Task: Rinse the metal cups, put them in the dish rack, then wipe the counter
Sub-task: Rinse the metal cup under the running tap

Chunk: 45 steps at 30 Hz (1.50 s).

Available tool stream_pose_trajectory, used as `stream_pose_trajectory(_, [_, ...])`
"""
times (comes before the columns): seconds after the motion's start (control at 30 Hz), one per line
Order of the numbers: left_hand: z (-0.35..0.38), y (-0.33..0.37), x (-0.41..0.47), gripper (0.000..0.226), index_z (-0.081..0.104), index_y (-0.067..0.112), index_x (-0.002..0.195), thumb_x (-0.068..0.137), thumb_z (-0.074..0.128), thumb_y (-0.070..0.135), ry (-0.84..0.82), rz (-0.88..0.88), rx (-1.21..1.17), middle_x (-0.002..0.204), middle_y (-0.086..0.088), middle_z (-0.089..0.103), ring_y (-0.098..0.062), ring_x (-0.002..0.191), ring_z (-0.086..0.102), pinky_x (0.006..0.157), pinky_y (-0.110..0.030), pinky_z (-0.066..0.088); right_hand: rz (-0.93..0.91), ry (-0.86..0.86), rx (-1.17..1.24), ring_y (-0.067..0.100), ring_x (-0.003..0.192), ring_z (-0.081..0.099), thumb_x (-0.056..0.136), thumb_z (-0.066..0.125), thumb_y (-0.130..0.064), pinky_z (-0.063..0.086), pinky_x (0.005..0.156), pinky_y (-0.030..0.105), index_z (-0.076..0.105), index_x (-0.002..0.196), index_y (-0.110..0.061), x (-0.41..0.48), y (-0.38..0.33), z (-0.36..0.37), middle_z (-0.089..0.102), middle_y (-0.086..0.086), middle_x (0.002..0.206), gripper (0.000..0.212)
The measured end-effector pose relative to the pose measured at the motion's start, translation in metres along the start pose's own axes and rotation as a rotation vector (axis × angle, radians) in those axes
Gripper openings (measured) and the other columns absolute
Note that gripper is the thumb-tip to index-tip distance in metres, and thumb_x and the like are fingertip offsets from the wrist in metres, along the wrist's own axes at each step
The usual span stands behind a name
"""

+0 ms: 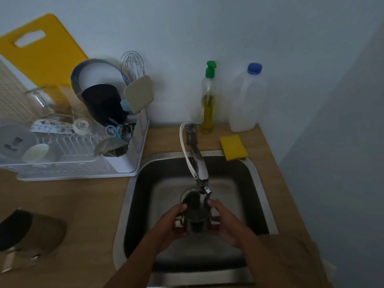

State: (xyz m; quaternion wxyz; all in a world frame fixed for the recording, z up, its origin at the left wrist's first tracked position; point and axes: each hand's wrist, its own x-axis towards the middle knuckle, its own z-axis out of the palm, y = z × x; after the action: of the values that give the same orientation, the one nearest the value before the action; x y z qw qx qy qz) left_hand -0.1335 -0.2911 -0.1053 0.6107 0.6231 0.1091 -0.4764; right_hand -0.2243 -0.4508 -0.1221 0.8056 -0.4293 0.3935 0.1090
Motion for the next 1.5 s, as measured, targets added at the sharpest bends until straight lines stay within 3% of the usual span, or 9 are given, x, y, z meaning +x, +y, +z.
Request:
stream_pose_trajectory(0.17, [0.025, -0.009, -0.005, 0.024, 0.063, 0.025, 0.110, 0.089, 0.059, 0.035, -0.102, 0.004, 0.070, 0.106, -0.002, 0.060, -0.025, 0.093, 0.061, 0.082, -0.039, 0.052, 0.048, 0.097, -0.013, 0.038, 0.107, 0.056, 0.058, 0.074, -0.050, 0.055, 0.078, 0.040, 0.065, 0.116, -0.016, 0.001, -0.007, -0.025, 0.054, 0.025, 0.125, 0.068])
stream_pose_trajectory(0.37, [0.004, 0.002, -0.002, 0.046, 0.063, 0.031, 0.114, 0.080, 0.060, 0.062, -0.012, 0.027, 0.151, 0.119, -0.004, 0.060, -0.029, 0.103, 0.063, 0.088, -0.041, 0.055, -0.050, -0.004, -0.057, 0.029, 0.119, 0.052, 0.082, 0.059, -0.052, 0.049, 0.099, 0.053, 0.066, 0.120, -0.027, 0.004, -0.003, -0.010, 0.056, 0.008, 0.129, 0.046])
stream_pose_trajectory(0.53, [-0.021, -0.008, -0.008, 0.069, 0.057, 0.037, 0.121, 0.065, 0.065, 0.075, -0.144, -0.058, 0.293, 0.127, -0.008, 0.059, -0.035, 0.108, 0.064, 0.098, -0.052, 0.050, 0.134, 0.049, -0.145, 0.041, 0.118, 0.052, 0.083, 0.038, -0.076, 0.050, 0.094, 0.053, 0.054, 0.126, -0.029, 0.005, 0.014, -0.008, 0.050, 0.005, 0.133, 0.065])
stream_pose_trajectory(0.67, [-0.032, -0.019, -0.012, 0.080, 0.054, 0.032, 0.122, 0.061, 0.057, 0.084, -0.104, -0.038, 0.313, 0.122, -0.006, 0.063, -0.038, 0.092, 0.071, 0.077, -0.038, 0.057, 0.182, 0.033, -0.308, 0.042, 0.108, 0.061, 0.091, 0.032, -0.068, 0.053, 0.093, 0.050, 0.055, 0.119, -0.030, -0.002, 0.015, -0.004, 0.053, 0.006, 0.127, 0.053])
stream_pose_trajectory(0.8, [-0.036, -0.023, -0.016, 0.069, 0.052, 0.026, 0.116, 0.073, 0.053, 0.079, -0.048, -0.006, 0.418, 0.113, -0.007, 0.067, -0.031, 0.077, 0.074, 0.049, -0.024, 0.045, 0.218, 0.027, -0.481, 0.034, 0.089, 0.072, 0.092, 0.034, -0.063, 0.053, 0.058, 0.026, 0.059, 0.116, -0.024, -0.010, 0.017, 0.006, 0.062, 0.010, 0.116, 0.053])
stream_pose_trajectory(1.1, [-0.037, -0.029, -0.014, 0.060, 0.067, 0.015, 0.085, 0.087, 0.042, 0.070, 0.084, 0.012, 0.528, 0.058, -0.001, 0.062, -0.013, 0.044, 0.052, 0.042, -0.018, 0.039, 0.151, 0.170, -0.721, 0.017, 0.047, 0.051, 0.095, 0.026, -0.062, 0.039, 0.047, 0.022, 0.060, 0.082, -0.010, -0.015, 0.026, 0.020, 0.059, 0.008, 0.063, 0.064])
stream_pose_trajectory(1.2, [-0.042, -0.028, -0.013, 0.060, 0.071, 0.013, 0.085, 0.082, 0.051, 0.069, 0.114, -0.064, 0.377, 0.066, -0.008, 0.065, -0.019, 0.055, 0.058, 0.055, -0.024, 0.045, 0.115, 0.199, -0.754, 0.014, 0.043, 0.049, 0.097, 0.021, -0.059, 0.038, 0.044, 0.020, 0.059, 0.072, -0.011, -0.021, 0.026, 0.028, 0.054, 0.004, 0.051, 0.067])
stream_pose_trajectory(1.33, [-0.055, -0.019, -0.016, 0.072, 0.070, 0.004, 0.105, 0.088, 0.043, 0.068, 0.056, -0.137, 0.395, 0.061, -0.008, 0.060, -0.013, 0.040, 0.050, 0.038, -0.014, 0.034, 0.082, 0.207, -0.742, 0.015, 0.038, 0.047, 0.094, 0.025, -0.064, 0.036, 0.044, 0.020, 0.055, 0.057, -0.011, -0.027, 0.025, 0.036, 0.051, 0.004, 0.043, 0.072])
stream_pose_trajectory(1.5, [-0.062, -0.014, -0.022, 0.067, 0.064, 0.010, 0.116, 0.084, 0.051, 0.067, -0.022, -0.175, 0.360, 0.099, -0.013, 0.068, -0.024, 0.085, 0.066, 0.059, -0.024, 0.055, 0.056, 0.269, -0.695, 0.014, 0.040, 0.052, 0.094, 0.026, -0.065, 0.041, 0.049, 0.022, 0.061, 0.060, -0.012, -0.028, 0.034, 0.042, 0.055, 0.000, 0.040, 0.073])
